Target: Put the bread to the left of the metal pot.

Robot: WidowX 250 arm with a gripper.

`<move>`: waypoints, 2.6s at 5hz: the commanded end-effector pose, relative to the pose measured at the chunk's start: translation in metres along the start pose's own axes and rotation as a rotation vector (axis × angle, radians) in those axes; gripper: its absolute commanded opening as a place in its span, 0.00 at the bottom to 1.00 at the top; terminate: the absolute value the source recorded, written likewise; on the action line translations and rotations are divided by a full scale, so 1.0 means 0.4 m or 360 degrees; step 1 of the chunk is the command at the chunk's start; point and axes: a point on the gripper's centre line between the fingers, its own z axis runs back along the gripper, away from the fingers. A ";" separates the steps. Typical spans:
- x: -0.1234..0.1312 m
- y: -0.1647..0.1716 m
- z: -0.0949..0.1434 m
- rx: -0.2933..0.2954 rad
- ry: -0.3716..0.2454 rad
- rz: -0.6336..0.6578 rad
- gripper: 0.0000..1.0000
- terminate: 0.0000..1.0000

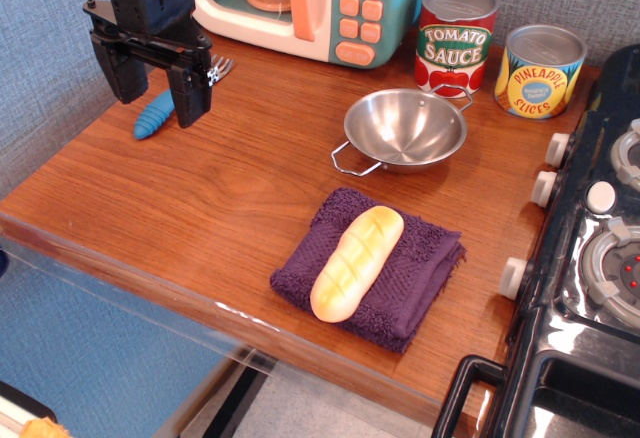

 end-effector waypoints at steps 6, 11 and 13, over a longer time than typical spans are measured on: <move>-0.096 -0.345 0.015 0.0071 -0.0007 -0.0028 1.00 0.00; -0.094 -0.435 -0.078 0.0033 -0.0008 0.0206 1.00 0.00; -0.081 -0.422 -0.134 0.0107 0.0040 0.0227 1.00 0.00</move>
